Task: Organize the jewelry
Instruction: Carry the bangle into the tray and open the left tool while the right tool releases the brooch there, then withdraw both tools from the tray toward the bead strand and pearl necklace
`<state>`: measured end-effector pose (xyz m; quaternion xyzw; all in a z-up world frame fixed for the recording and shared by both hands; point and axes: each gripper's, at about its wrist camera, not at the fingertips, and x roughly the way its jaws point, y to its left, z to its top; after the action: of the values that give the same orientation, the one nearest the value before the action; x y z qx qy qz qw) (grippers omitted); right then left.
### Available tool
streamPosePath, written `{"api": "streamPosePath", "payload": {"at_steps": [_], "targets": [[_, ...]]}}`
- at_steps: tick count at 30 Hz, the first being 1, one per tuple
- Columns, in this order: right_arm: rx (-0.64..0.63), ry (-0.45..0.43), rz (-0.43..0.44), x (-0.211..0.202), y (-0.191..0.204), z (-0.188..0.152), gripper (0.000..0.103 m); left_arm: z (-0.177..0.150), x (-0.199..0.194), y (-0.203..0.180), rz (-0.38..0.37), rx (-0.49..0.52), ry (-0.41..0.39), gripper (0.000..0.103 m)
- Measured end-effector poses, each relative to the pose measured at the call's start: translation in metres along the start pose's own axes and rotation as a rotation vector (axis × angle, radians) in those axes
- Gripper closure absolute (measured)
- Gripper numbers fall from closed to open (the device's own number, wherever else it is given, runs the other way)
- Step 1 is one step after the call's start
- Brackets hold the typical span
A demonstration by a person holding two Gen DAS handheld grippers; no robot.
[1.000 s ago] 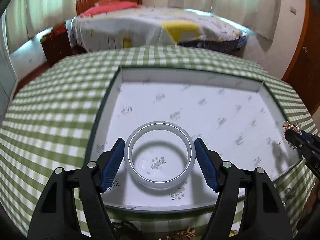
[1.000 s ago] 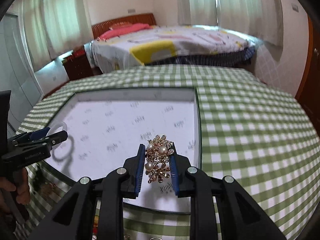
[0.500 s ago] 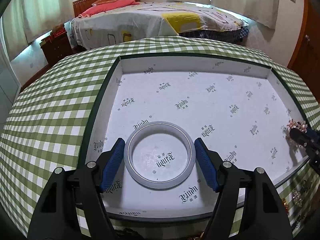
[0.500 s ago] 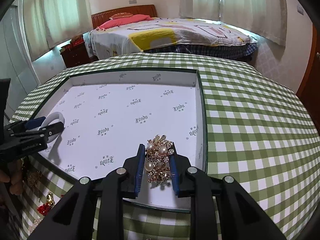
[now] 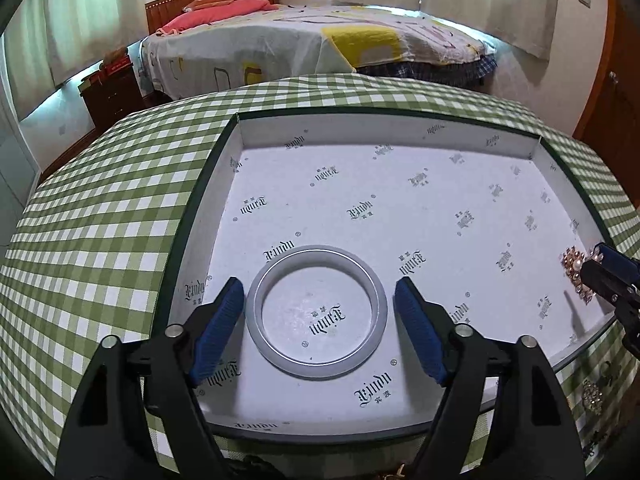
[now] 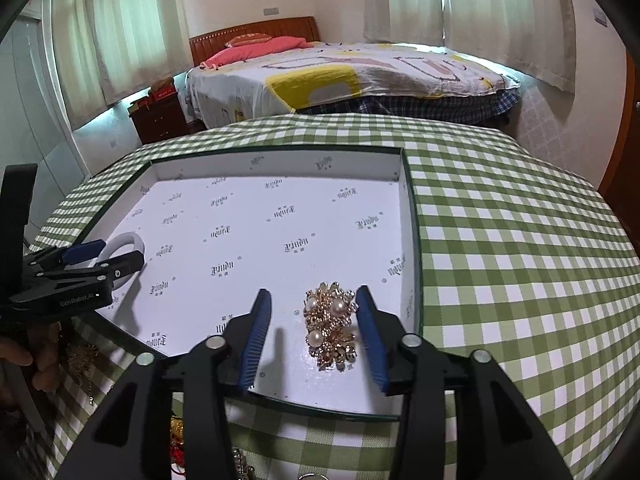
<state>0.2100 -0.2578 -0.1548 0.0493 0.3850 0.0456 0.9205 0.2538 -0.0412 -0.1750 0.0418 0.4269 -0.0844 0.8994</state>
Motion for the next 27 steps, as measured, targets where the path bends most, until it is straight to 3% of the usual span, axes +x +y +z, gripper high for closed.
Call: {"api": "streamPosePath", "payload": {"at_steps": [13, 27], "targets": [[0.012, -0.031, 0.001, -0.038, 0.006, -0.016, 0.056, -0.013, -0.062, -0.01, 0.069, 0.033, -0.139, 0.025], [-0.014, 0.005, 0.04, -0.081, 0.035, -0.07, 0.053, -0.081, -0.123, -0.001, 0.082, -0.056, -0.129, 0.025]]}}
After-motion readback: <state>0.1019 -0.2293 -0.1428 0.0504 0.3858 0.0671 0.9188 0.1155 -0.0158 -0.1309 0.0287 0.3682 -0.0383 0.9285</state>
